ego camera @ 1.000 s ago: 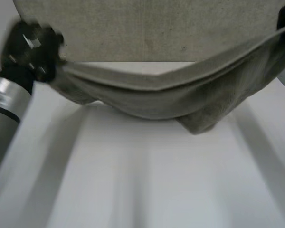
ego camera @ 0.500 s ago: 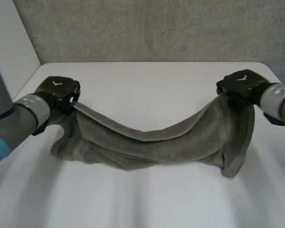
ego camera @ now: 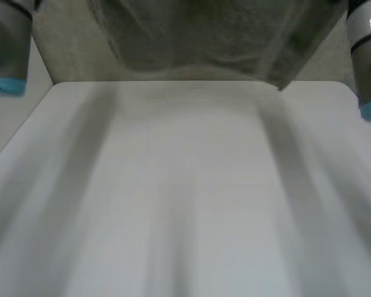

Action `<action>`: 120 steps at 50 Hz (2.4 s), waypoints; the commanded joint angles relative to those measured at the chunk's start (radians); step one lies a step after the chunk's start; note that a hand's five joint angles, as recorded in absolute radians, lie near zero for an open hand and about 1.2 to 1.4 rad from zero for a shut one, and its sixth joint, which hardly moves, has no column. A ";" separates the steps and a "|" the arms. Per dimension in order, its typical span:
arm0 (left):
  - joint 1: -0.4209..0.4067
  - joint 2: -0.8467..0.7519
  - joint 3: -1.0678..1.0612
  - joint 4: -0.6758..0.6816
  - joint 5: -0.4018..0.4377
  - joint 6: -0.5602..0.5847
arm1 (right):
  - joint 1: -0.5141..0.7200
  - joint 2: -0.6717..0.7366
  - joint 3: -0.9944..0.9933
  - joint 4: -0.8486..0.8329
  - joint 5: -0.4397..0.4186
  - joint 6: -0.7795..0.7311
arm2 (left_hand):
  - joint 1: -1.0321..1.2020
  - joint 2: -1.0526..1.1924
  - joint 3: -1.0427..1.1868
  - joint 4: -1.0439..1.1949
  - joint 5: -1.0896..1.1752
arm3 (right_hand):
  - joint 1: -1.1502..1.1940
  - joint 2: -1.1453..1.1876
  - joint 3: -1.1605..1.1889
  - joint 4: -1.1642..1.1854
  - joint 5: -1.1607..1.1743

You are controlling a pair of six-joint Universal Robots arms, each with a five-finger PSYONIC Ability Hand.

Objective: Fold the towel.

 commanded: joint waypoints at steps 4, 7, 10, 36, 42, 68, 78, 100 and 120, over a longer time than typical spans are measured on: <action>0.040 -0.123 -0.366 0.050 0.121 0.087 | -0.024 0.072 0.222 0.054 -0.168 -0.008 | 0.121 0.053 0.060 0.043 0.089 | 0.066 0.092 0.065 0.066 0.061; 0.051 -0.166 -0.469 0.063 0.160 0.168 | -0.040 0.085 0.294 0.055 -0.233 -0.011 | 0.121 0.053 0.060 0.043 0.089 | 0.066 0.092 0.065 0.066 0.061; 0.062 -0.204 -0.540 0.060 0.178 0.248 | -0.044 0.099 0.354 0.061 -0.270 -0.032 | 0.121 0.053 0.060 0.043 0.089 | 0.066 0.092 0.065 0.066 0.061; 0.161 0.185 -0.919 0.050 0.194 0.403 | -0.235 -0.233 0.521 0.448 -0.304 -0.127 | 0.121 0.053 0.060 0.043 0.089 | 0.066 0.092 0.065 0.066 0.061; 0.151 0.153 -0.950 0.060 0.197 0.408 | -0.229 -0.210 0.577 0.439 -0.305 -0.132 | 0.048 -0.020 -0.013 -0.030 0.016 | 0.066 0.092 0.065 0.066 0.061; 0.157 -0.106 -0.885 0.052 0.180 0.604 | -0.237 -0.150 0.620 0.408 -0.292 -0.112 | -0.431 -0.499 -0.492 -0.509 -0.463 | 0.066 0.092 0.065 0.066 0.061; 0.181 0.010 -0.900 0.035 0.180 0.600 | -0.246 -0.164 0.591 0.423 -0.262 -0.021 | 0.121 0.053 0.060 0.043 0.089 | 0.066 0.092 0.065 0.066 0.061; 0.189 0.569 -0.661 -0.268 0.184 0.186 | -0.255 -0.465 0.189 0.641 -0.354 0.206 | 0.121 0.053 0.060 0.043 0.089 | 0.066 0.092 0.065 0.066 0.061; 0.095 -0.337 0.089 -0.695 0.013 0.158 | 0.010 0.189 -0.141 0.609 -0.043 -0.291 | 0.121 0.053 0.060 0.043 0.089 | 0.066 0.092 0.065 0.066 0.061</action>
